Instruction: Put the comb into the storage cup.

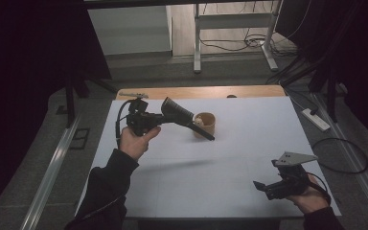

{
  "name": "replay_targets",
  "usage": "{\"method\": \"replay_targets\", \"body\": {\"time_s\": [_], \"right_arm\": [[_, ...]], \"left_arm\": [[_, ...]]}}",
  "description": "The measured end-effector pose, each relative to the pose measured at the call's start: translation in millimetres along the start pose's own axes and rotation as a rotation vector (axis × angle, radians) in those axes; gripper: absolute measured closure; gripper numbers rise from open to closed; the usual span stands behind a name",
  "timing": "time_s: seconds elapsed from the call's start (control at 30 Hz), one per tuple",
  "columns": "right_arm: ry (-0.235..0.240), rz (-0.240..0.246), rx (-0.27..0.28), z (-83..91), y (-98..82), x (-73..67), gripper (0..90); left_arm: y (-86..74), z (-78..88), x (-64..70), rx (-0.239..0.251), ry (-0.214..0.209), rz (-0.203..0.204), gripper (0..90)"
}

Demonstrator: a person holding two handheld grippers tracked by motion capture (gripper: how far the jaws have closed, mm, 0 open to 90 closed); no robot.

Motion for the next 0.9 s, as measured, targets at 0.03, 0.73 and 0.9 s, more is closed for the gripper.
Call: {"method": "replay_targets", "body": {"time_s": [0.03, 0.73, 0.9], "right_arm": [[-0.002, -0.004, -0.002, 0.8, -1.0, 0.5, 0.0], [-0.099, -0.09, -0.046, 22.7, -23.0, 14.8, 0.0], [-0.124, -0.114, -0.069, 26.1, -30.9, 16.3, 0.0]], "left_arm": [[1.0, 0.4, -0.6, 0.002, 0.001, -0.002, 82.5], [19.8, 16.4, -11.4, 0.044, 0.041, 0.017, 82.5], [23.9, 19.2, -14.5, 0.055, 0.054, 0.021, 82.5]]}}
Point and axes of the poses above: each handheld gripper's, and its own axes: z roughly backward along the jaws, y roughly out of its top, x roughly to its right, the point moved 3 cm from there along -z, roughly forward along the jaws, and after that the axes turned 5 degrees about x, right-handed, at the moved point
